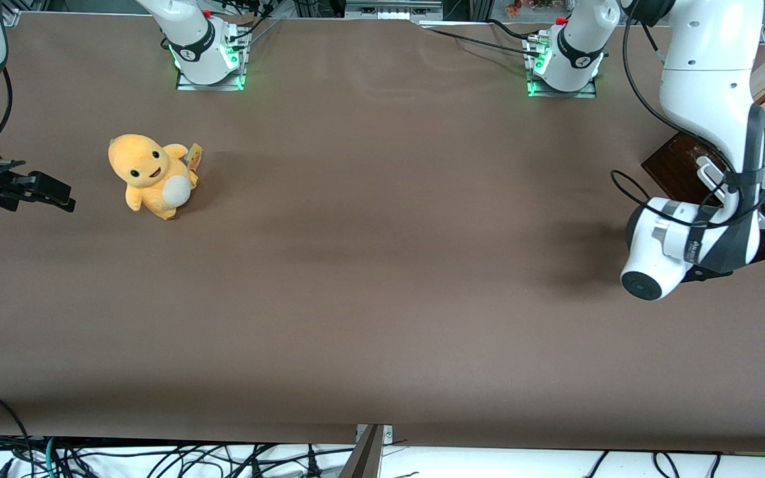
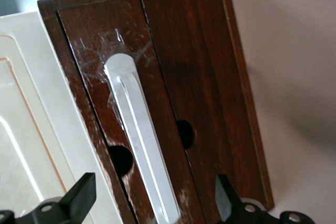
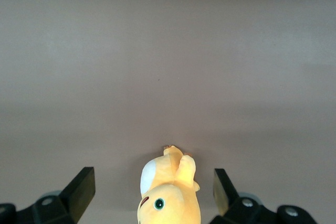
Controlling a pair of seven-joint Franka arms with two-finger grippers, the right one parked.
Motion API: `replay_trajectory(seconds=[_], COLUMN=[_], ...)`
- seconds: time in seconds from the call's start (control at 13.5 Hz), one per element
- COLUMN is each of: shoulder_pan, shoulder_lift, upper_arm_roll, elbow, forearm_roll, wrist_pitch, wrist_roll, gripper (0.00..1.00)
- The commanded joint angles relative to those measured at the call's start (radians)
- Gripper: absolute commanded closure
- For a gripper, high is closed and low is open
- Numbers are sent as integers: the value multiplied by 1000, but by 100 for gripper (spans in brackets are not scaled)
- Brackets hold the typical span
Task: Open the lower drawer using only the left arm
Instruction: 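Lower and align the open left gripper around the white drawer handle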
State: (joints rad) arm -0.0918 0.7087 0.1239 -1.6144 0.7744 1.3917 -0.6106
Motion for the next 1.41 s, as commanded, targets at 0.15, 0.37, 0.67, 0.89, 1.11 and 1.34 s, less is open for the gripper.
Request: replay_trajectory(seconds=[0.15,0.37,0.67,0.89,1.11,1.34], shoulder_pan=[49,63,50,50,53,52], shoulder_lift=[40,54,81,89,94,101], upper_arm_roll=[-3,-3,-3,-1,-3,-3], elbow=[14,17,11,11,7,11], forearm_roll=[39,42,71,80,105,123], wrist_pitch=[0,1,-3,-13,-23,-39], wrist_roll=[-35,-32,-54,-55,-60,-58], gripper=[0,0,9,27,34,50])
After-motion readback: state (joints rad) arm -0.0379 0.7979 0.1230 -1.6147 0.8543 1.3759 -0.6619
